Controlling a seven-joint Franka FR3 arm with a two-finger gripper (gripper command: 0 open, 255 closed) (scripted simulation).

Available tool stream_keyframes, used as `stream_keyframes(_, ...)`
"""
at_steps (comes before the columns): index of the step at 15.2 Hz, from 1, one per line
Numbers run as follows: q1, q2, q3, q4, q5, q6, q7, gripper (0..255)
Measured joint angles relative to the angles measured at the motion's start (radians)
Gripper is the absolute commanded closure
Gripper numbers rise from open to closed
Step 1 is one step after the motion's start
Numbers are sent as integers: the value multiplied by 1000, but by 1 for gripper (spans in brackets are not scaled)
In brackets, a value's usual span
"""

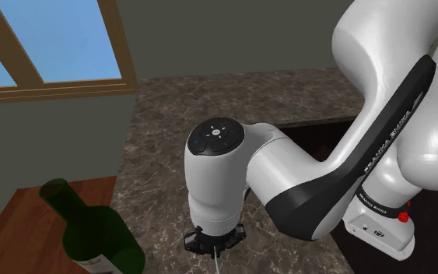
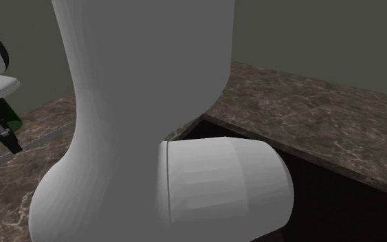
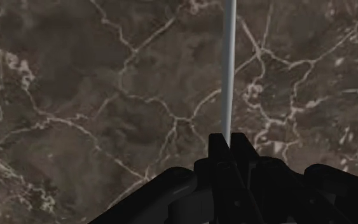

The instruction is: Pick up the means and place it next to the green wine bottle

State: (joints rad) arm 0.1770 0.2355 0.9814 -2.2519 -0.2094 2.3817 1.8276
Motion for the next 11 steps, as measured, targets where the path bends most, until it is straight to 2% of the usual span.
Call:
stream_keyframes(6,5,8,-7,-3,-11,8,6,255)
stream_keyframes(7,5,8,-7,-3,-11,8,6,0)
stream_keyframes(11,5,8,-7,-3,-11,8,6,0)
